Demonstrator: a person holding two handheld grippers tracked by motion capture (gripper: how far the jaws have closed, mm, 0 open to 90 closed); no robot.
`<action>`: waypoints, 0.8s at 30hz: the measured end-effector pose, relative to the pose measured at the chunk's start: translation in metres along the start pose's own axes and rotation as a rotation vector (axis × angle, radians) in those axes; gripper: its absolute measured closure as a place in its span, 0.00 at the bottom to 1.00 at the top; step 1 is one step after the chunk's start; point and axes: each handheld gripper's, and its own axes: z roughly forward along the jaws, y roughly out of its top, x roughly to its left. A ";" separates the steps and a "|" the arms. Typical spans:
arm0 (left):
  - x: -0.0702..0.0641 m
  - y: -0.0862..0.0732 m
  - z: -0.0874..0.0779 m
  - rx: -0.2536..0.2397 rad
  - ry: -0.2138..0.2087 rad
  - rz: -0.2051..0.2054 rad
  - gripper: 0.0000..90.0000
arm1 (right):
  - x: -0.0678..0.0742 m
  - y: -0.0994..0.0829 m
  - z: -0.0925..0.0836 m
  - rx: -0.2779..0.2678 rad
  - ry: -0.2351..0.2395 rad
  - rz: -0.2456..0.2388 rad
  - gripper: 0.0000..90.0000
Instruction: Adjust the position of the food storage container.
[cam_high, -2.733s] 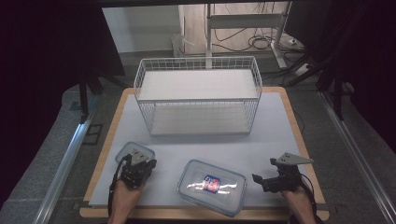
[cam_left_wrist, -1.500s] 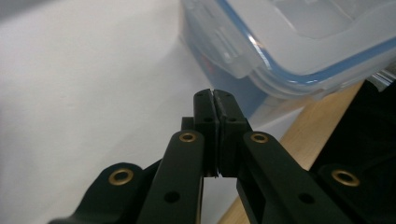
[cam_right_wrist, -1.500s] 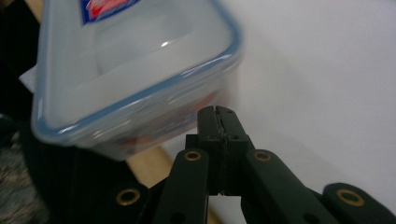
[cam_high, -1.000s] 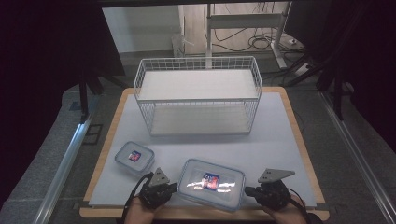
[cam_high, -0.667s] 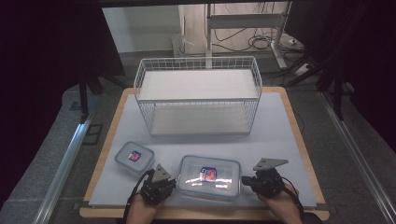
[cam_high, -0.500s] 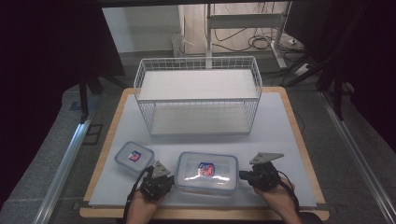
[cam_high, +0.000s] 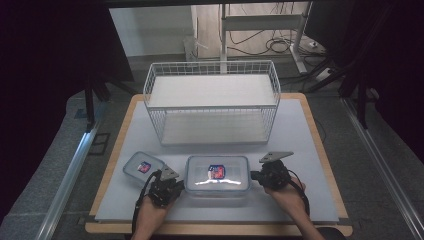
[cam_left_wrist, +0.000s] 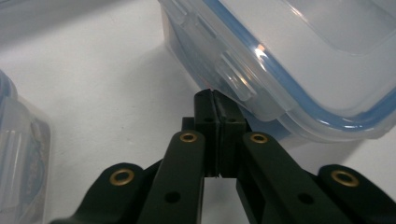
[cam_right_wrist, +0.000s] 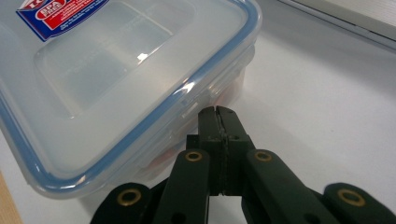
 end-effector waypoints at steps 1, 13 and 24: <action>0.001 -0.001 -0.002 -0.002 0.000 0.002 0.90 | 0.001 -0.002 -0.002 -0.008 -0.008 -0.014 0.96; 0.008 -0.024 -0.031 -0.071 0.069 0.093 0.45 | -0.005 -0.021 -0.030 -0.076 -0.025 -0.040 0.68; 0.012 -0.033 -0.033 -0.065 0.006 0.145 0.18 | -0.013 -0.036 -0.038 -0.156 -0.038 -0.032 0.28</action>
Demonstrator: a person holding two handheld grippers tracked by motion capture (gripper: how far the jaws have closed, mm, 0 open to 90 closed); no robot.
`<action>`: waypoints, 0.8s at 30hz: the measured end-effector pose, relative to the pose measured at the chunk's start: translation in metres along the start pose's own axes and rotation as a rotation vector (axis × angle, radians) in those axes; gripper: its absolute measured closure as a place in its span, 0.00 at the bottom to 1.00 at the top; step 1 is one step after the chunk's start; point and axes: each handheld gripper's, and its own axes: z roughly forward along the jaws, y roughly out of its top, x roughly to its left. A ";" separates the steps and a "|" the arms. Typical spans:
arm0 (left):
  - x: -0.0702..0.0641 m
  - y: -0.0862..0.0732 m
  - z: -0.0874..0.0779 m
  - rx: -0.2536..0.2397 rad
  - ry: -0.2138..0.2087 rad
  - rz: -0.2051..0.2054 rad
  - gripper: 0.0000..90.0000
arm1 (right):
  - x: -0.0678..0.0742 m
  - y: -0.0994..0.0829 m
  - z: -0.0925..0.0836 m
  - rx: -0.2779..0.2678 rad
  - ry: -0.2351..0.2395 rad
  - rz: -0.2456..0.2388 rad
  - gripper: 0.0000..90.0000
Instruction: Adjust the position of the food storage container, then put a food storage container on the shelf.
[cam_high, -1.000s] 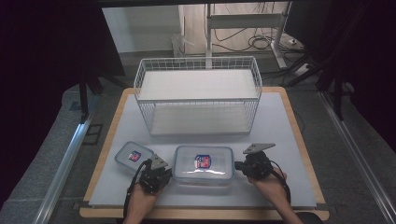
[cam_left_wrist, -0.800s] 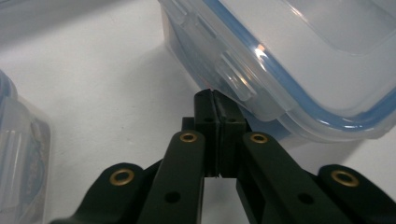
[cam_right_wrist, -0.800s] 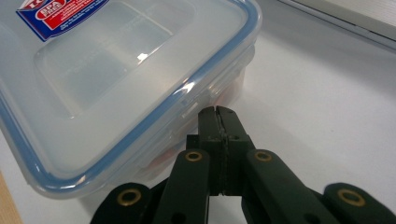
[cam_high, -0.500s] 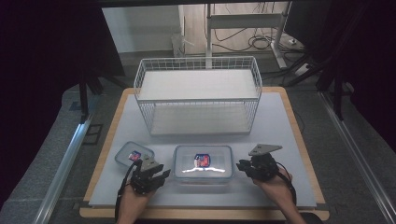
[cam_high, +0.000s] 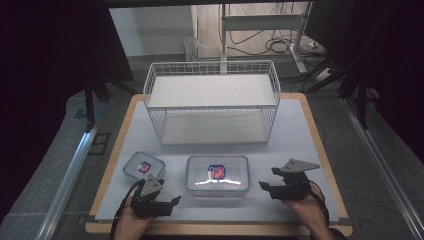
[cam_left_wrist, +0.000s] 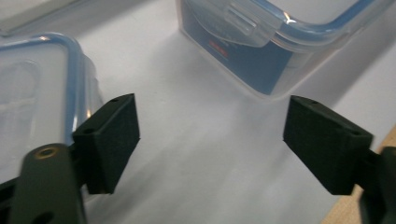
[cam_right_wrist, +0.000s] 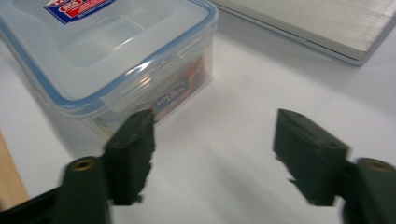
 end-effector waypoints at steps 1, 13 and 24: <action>-0.001 0.000 0.001 0.007 0.004 0.005 0.17 | -0.002 -0.001 0.001 0.002 0.005 0.012 0.26; 0.000 0.002 -0.003 -0.070 -0.053 -0.010 0.13 | -0.007 -0.003 0.004 0.011 -0.001 0.021 0.16; -0.001 0.010 -0.004 -0.069 -0.089 -0.032 0.11 | -0.006 0.001 0.004 -0.001 0.017 0.019 0.11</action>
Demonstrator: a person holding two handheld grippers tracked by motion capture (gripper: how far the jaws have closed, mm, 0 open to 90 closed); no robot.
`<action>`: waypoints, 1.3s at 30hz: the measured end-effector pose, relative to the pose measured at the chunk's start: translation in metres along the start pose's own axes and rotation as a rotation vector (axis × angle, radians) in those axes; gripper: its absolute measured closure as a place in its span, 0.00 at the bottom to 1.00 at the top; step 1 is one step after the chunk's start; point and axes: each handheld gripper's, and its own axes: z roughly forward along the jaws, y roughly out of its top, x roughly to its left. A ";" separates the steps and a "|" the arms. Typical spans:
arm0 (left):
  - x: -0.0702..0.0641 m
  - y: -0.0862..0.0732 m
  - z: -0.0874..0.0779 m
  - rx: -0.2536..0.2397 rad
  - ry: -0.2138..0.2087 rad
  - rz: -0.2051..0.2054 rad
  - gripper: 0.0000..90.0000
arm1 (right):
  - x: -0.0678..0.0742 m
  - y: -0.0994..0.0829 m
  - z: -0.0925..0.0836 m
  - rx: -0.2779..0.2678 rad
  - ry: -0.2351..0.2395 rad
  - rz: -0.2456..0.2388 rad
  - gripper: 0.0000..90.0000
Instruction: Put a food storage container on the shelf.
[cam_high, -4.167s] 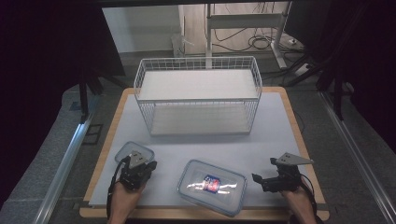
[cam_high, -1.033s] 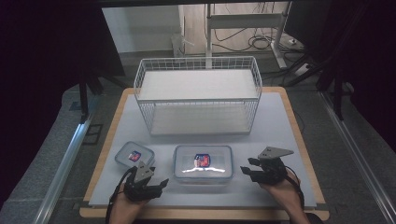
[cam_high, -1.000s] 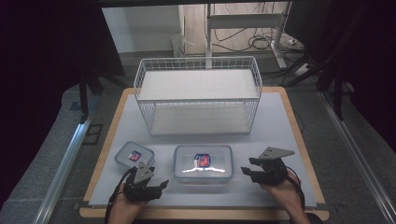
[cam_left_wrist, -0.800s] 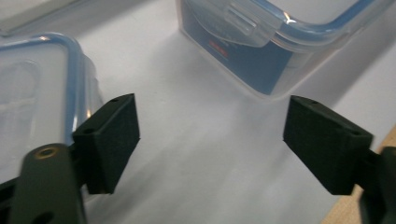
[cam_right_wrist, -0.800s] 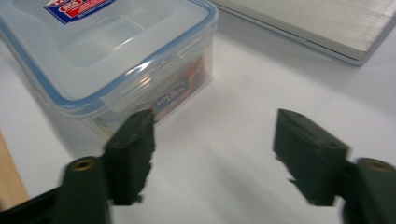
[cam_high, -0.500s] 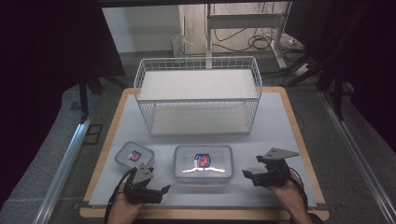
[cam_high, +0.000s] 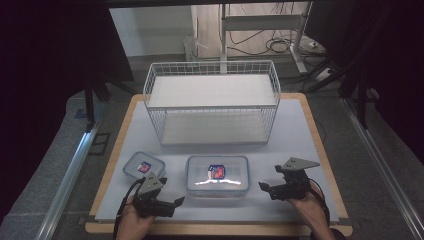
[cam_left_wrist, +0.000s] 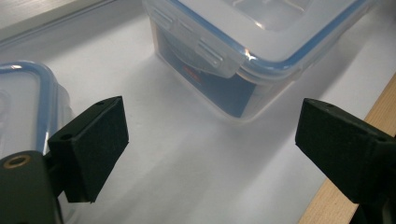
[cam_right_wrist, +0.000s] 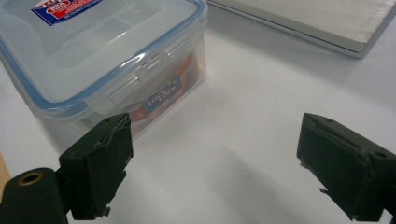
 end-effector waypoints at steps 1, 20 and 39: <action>0.001 0.002 0.000 0.012 0.002 -0.006 0.11 | 0.000 0.000 0.000 0.000 0.000 0.000 0.11; 0.026 0.043 0.025 0.076 -0.217 -0.188 0.08 | 0.006 0.031 0.013 0.080 0.134 0.121 0.03; 0.034 0.049 0.059 0.117 -0.351 -0.326 0.12 | 0.011 0.043 0.055 0.206 0.345 0.281 0.18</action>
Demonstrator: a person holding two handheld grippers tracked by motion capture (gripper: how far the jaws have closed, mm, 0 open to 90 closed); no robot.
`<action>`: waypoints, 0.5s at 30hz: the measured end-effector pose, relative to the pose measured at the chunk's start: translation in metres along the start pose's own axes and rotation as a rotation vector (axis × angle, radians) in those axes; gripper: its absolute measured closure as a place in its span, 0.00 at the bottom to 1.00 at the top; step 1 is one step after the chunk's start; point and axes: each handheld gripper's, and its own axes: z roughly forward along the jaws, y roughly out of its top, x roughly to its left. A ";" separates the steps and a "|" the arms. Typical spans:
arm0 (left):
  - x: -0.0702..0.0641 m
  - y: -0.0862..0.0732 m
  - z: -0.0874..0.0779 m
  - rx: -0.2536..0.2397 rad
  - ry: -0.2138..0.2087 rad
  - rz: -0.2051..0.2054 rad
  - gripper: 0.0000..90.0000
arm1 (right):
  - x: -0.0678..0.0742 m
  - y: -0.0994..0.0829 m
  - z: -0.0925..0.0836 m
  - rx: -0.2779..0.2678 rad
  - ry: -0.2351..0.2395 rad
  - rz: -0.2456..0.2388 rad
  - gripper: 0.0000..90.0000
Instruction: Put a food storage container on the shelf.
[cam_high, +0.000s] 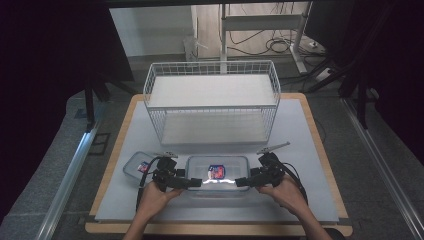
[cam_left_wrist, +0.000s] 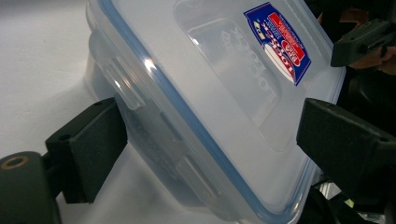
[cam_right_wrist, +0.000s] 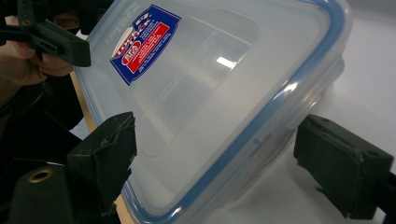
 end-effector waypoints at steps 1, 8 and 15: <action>-0.001 0.000 -0.001 0.007 0.003 0.002 0.12 | 0.000 -0.001 -0.001 -0.005 0.002 -0.006 0.20; -0.005 -0.009 -0.014 -0.054 0.003 0.029 0.27 | 0.003 -0.009 -0.014 -0.064 0.010 -0.010 0.37; -0.004 -0.025 -0.028 -0.151 -0.057 0.001 0.47 | 0.007 -0.021 -0.026 -0.125 0.037 -0.019 0.53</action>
